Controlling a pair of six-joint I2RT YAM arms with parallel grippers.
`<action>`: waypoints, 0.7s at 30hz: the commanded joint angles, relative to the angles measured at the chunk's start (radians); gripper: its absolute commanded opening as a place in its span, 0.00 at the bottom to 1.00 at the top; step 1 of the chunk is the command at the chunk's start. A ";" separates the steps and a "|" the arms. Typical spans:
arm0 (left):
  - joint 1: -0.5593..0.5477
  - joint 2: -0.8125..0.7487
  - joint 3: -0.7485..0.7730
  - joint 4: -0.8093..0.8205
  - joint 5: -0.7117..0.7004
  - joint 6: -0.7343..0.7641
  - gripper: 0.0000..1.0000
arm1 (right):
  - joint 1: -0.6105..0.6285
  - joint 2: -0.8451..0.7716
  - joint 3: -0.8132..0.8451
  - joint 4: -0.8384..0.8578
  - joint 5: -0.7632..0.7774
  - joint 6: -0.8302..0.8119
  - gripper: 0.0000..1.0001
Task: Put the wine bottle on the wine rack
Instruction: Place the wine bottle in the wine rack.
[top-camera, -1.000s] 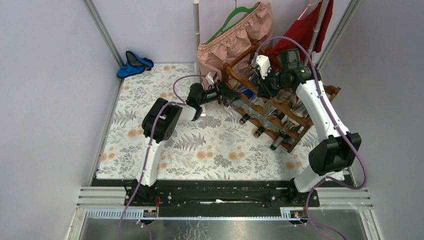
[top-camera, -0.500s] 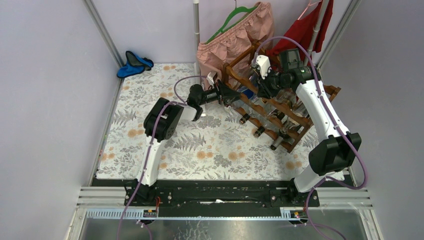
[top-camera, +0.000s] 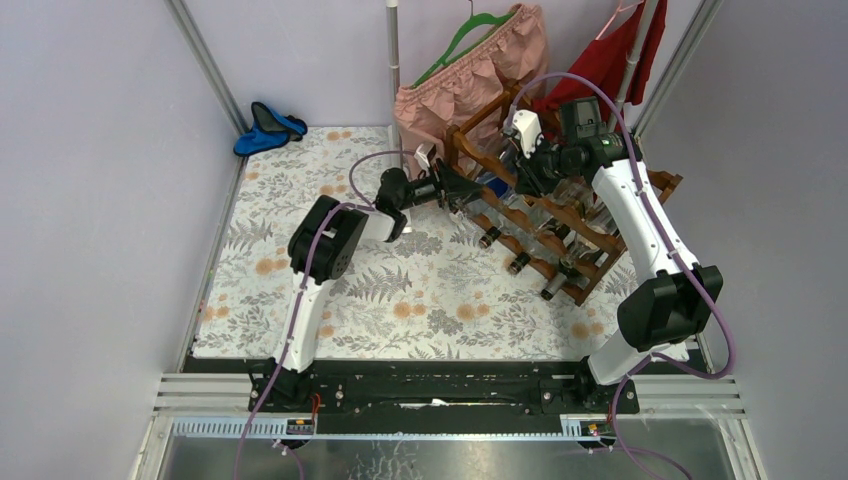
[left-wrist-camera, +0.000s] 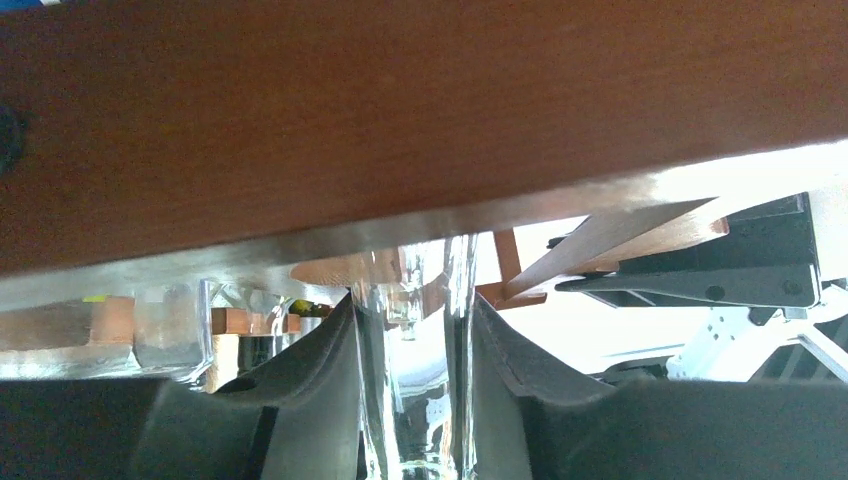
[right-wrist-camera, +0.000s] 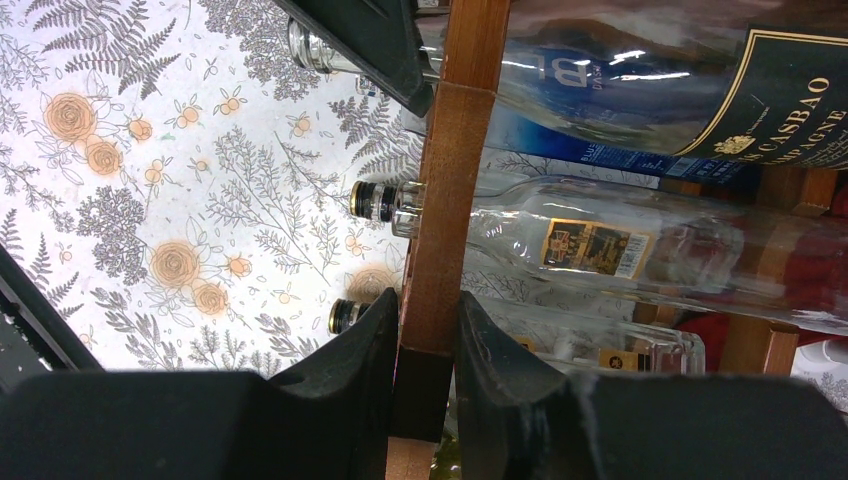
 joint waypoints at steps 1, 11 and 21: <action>-0.023 -0.062 0.122 0.182 -0.226 0.104 0.00 | 0.024 -0.098 0.034 -0.056 -0.230 -0.003 0.10; -0.023 -0.077 0.127 0.066 -0.212 0.213 0.00 | 0.025 -0.082 0.041 -0.093 -0.232 -0.031 0.10; -0.005 -0.132 0.100 0.019 -0.199 0.249 0.00 | 0.025 -0.077 0.045 -0.104 -0.229 -0.048 0.18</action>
